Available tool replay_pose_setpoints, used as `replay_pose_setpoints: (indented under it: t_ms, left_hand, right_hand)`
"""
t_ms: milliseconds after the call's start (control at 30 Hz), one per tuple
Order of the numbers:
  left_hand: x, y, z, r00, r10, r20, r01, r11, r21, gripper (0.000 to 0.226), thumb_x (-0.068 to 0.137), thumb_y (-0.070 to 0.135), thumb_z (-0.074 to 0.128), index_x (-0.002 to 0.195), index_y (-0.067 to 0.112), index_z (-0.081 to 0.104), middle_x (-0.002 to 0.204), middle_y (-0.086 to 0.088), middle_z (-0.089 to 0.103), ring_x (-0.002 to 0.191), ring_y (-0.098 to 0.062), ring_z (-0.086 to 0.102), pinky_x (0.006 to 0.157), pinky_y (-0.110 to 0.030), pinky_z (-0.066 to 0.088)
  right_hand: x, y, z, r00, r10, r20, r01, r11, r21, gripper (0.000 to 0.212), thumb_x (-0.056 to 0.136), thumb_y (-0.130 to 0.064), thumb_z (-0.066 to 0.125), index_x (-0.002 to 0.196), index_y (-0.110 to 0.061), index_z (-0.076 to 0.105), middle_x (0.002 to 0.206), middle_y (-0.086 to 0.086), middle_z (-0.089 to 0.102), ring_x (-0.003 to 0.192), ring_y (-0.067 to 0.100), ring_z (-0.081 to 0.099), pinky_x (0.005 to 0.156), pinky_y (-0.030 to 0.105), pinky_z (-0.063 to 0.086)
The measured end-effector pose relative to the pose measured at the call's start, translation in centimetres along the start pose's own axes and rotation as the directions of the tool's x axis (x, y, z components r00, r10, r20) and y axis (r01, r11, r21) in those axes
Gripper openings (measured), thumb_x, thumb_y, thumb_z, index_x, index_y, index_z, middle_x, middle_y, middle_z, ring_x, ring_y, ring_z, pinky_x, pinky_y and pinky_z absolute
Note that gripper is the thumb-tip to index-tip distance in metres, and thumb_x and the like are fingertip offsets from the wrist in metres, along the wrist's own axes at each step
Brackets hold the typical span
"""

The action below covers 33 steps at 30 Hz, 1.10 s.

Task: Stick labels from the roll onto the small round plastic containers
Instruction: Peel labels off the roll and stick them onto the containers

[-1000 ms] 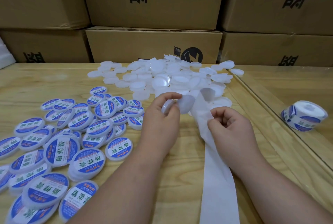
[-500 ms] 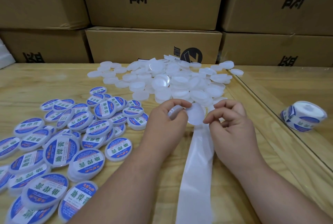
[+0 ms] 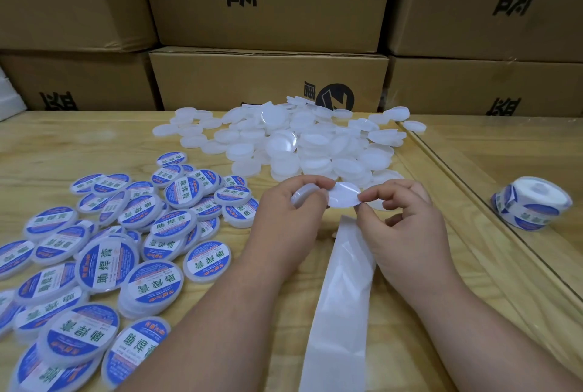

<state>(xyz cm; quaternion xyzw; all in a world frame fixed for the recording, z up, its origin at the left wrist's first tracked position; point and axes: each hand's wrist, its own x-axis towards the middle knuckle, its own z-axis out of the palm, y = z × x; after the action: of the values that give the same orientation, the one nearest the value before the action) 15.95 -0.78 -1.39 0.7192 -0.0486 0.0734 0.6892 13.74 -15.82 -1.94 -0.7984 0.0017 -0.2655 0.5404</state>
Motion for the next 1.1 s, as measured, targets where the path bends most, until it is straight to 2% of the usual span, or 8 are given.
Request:
replay_pose_setpoints:
  t_ms: [133,367,500,600,700,867,1000,1100]
  left_hand:
    - [0.0,0.2,-0.1,0.997,0.047,0.063,-0.04,0.994,-0.1,0.026,0.083,0.04,0.055,0.093,0.028,0.076,0.077,0.005,0.071,0.059,-0.013,0.053,0.054,-0.016,0.042]
    - [0.4,0.5,-0.8,0.986,-0.025,0.163,0.075,0.947,-0.312,0.032,0.079,0.027,0.034,0.105,0.023,0.051,0.09,-0.015,0.077,0.062,-0.026,0.055,0.06,-0.032,0.038]
    - [0.6,0.6,-1.2,0.982,-0.035,0.184,0.096,0.938,-0.332,0.029,0.105,0.021,0.03,0.109,0.024,0.058,0.091,-0.001,0.077,0.062,-0.018,0.065,0.057,-0.032,0.039]
    - [0.5,0.7,-1.1,0.981,-0.074,0.177,0.137,0.918,-0.373,0.037,0.108,0.023,0.031,0.101,0.021,0.067,0.099,-0.018,0.072,0.069,-0.019,0.066,0.052,-0.024,0.048]
    - [0.3,0.9,-0.9,0.967,-0.08,0.244,0.172,0.908,-0.382,0.033,0.094,0.029,0.038,0.104,0.015,0.066,0.114,-0.033,0.067,0.088,-0.034,0.066,0.056,-0.027,0.053]
    - [0.5,0.5,-0.9,0.944,-0.052,0.327,0.173,0.919,-0.354,0.039,0.073,0.023,0.039,0.099,0.016,0.066,0.102,-0.026,0.07,0.068,-0.029,0.06,0.058,-0.028,0.049]
    - [0.8,0.2,-0.8,0.943,-0.064,0.327,0.18,0.924,-0.337,0.039,0.066,0.016,0.042,0.092,0.021,0.071,0.101,-0.024,0.068,0.069,-0.033,0.059,0.065,-0.034,0.051]
    - [0.8,0.2,-0.8,0.943,-0.055,0.328,0.169,0.928,-0.331,0.04,0.065,0.013,0.042,0.088,0.025,0.073,0.095,-0.019,0.069,0.067,-0.032,0.06,0.062,-0.032,0.052]
  right_hand:
    - [-0.1,-0.2,0.0,1.0,0.015,-0.014,-0.014,1.0,0.018,0.021,0.081,-0.016,0.077,0.077,-0.035,0.07,0.103,-0.015,0.058,0.095,-0.001,0.055,0.072,0.011,0.042]
    - [0.0,-0.3,-0.6,0.994,0.091,0.067,-0.107,0.948,0.298,0.024,0.087,-0.011,0.075,0.071,-0.028,0.075,0.115,-0.006,0.065,0.077,-0.008,0.062,0.07,0.008,0.048]
    - [0.2,-0.6,-0.7,0.967,0.139,0.212,-0.227,0.848,0.479,0.009,0.075,-0.017,0.07,0.067,-0.016,0.075,0.126,-0.005,0.066,0.11,-0.003,0.065,0.087,0.017,0.052]
    - [0.1,-0.6,-0.7,0.943,0.136,0.303,-0.266,0.856,0.443,0.013,0.072,-0.021,0.067,0.071,-0.012,0.076,0.13,-0.006,0.066,0.124,-0.002,0.058,0.102,0.031,0.045]
    - [-0.1,-0.8,-0.6,0.929,0.128,0.347,-0.265,0.885,0.383,0.015,0.076,-0.022,0.072,0.077,-0.009,0.078,0.134,-0.006,0.063,0.123,-0.011,0.054,0.101,0.029,0.044]
    - [0.0,-0.2,-0.2,0.91,0.189,0.369,-0.316,0.892,0.324,0.013,0.091,-0.012,0.072,0.082,-0.016,0.081,0.137,-0.008,0.059,0.132,-0.002,0.052,0.106,0.047,0.048]
    - [0.1,-0.3,-0.1,0.921,0.172,0.35,-0.275,0.923,0.268,0.016,0.092,-0.017,0.072,0.08,-0.023,0.082,0.138,-0.005,0.06,0.123,-0.019,0.048,0.095,0.021,0.047]
    - [0.2,-0.1,-0.1,0.922,0.156,0.354,-0.256,0.932,0.257,0.018,0.092,-0.017,0.072,0.078,-0.022,0.081,0.135,-0.001,0.062,0.126,-0.019,0.046,0.104,0.027,0.043]
